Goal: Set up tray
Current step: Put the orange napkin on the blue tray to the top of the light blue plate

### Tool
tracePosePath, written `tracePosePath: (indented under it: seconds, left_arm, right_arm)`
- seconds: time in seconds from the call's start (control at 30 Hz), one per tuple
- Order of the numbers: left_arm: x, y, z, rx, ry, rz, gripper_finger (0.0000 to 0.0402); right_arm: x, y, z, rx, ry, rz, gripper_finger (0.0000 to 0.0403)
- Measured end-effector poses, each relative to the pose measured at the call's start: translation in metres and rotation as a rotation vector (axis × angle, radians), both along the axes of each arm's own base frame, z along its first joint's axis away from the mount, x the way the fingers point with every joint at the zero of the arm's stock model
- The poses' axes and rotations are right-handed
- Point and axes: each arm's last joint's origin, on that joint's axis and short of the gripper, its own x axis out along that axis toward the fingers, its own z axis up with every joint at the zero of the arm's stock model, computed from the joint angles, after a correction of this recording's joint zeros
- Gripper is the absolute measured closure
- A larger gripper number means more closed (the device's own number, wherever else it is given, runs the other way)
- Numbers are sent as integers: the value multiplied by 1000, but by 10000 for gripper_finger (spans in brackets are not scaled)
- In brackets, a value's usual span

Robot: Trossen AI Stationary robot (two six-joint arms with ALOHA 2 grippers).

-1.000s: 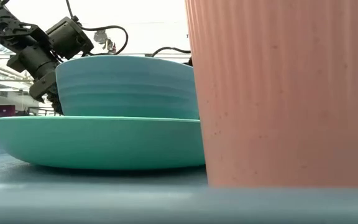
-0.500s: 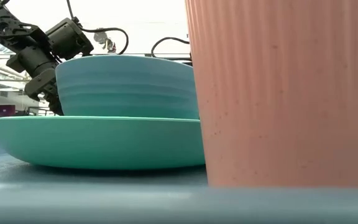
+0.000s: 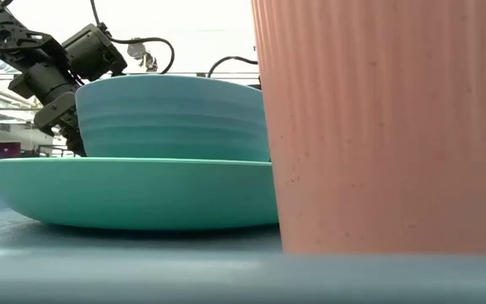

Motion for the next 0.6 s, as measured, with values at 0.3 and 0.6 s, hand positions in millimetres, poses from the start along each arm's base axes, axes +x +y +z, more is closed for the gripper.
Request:
tracePosePath:
  seconds: [0.3,0.6]
  left_arm:
    - [1,0,2,5,-22,1,316]
    - [2,1,2,19,-21,13,316]
  right_arm:
    - [0,-4,0,-56,3,-47,403]
    - [0,-5,1,-50,-3,-32,403]
